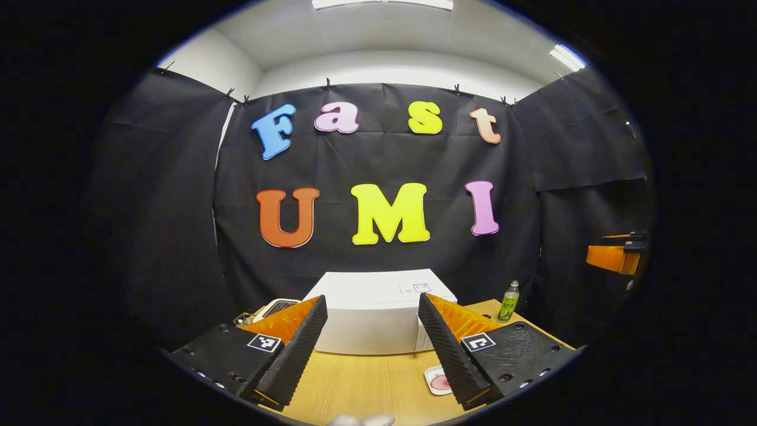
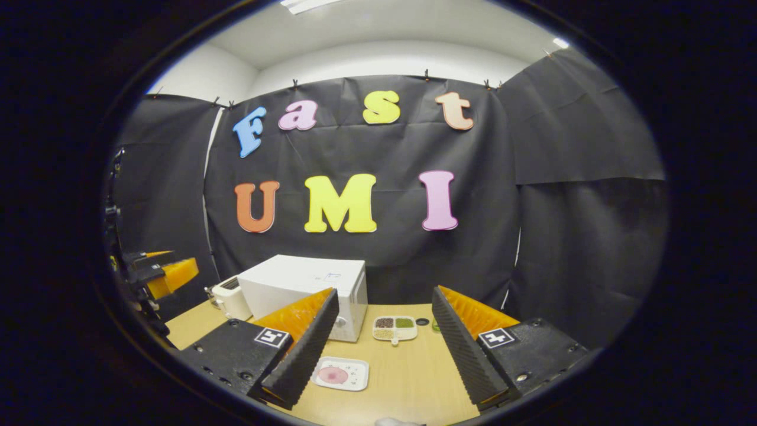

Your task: Open the microwave oven with the left hand, put the food in, and close the microwave oven.

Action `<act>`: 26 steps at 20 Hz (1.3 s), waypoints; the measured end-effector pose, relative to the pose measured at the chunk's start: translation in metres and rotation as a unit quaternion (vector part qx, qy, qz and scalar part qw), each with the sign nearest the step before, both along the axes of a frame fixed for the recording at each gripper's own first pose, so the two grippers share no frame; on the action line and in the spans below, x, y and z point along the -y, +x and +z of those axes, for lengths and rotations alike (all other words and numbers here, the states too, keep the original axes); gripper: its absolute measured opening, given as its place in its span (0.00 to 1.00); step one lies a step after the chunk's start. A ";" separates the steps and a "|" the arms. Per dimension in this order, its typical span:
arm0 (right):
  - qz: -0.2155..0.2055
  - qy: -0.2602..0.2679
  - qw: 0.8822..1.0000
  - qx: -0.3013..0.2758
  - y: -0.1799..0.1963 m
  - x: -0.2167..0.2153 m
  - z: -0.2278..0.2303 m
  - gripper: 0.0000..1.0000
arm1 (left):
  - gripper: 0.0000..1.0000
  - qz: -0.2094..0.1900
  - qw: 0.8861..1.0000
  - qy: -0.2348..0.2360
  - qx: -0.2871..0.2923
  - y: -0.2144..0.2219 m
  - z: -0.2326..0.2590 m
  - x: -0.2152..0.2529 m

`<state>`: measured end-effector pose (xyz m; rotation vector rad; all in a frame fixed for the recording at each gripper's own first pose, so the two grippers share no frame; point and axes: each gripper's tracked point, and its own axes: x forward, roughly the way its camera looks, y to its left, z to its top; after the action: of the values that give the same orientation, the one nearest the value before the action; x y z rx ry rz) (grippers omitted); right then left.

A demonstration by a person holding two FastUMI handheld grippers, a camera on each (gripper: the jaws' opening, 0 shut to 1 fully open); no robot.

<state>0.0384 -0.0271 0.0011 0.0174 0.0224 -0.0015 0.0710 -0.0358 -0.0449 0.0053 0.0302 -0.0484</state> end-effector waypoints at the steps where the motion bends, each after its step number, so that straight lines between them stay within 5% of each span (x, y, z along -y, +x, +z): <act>1: -0.002 0.000 1.000 0.002 0.003 0.006 0.002 1.00 | 0.95 -0.004 1.000 -0.002 -0.001 0.011 -0.009 0.009; 6: -0.018 -0.020 1.000 -0.009 0.015 0.039 0.007 1.00 | 0.94 -0.032 0.999 0.001 -0.014 0.070 -0.068 0.055; 7: -0.021 -0.027 0.999 -0.015 0.017 0.043 0.003 0.95 | 0.85 -0.036 0.999 0.001 -0.020 0.083 -0.083 0.063; 8: -0.024 -0.033 0.999 -0.023 0.019 0.047 0.000 1.00 | 0.95 -0.041 0.999 0.000 -0.020 0.096 -0.095 0.071; 12: -0.031 -0.035 0.998 -0.045 0.024 0.055 -0.013 1.00 | 0.97 -0.040 0.998 0.008 -0.054 0.151 -0.157 0.087; 19: -0.054 -0.034 0.995 -0.081 0.024 0.073 -0.039 0.95 | 0.90 -0.037 0.994 0.006 -0.100 0.223 -0.225 0.107; 20: -0.057 -0.036 0.994 -0.087 0.023 0.076 -0.041 1.00 | 0.73 -0.040 0.994 0.008 -0.104 0.227 -0.230 0.109; 21: -0.058 -0.036 0.993 -0.091 0.024 0.078 -0.044 1.00 | 0.78 -0.043 0.994 0.010 -0.105 0.229 -0.232 0.112; 23: -0.060 -0.037 0.993 -0.096 0.025 0.081 -0.047 0.96 | 0.67 -0.051 0.993 0.012 -0.105 0.231 -0.235 0.115; 24: -0.060 -0.038 0.993 -0.100 0.026 0.083 -0.048 1.00 | 0.46 -0.045 0.993 0.015 -0.106 0.233 -0.236 0.112; 26: -0.055 -0.034 0.993 -0.102 0.028 0.081 -0.050 0.96 | 0.43 -0.063 0.992 -0.004 -0.106 0.231 -0.236 0.118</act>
<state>0.0669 -0.1084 -0.0490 -0.0497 0.2249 -0.1141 0.3025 -0.1538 -0.2804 -0.0058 0.2433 -0.1753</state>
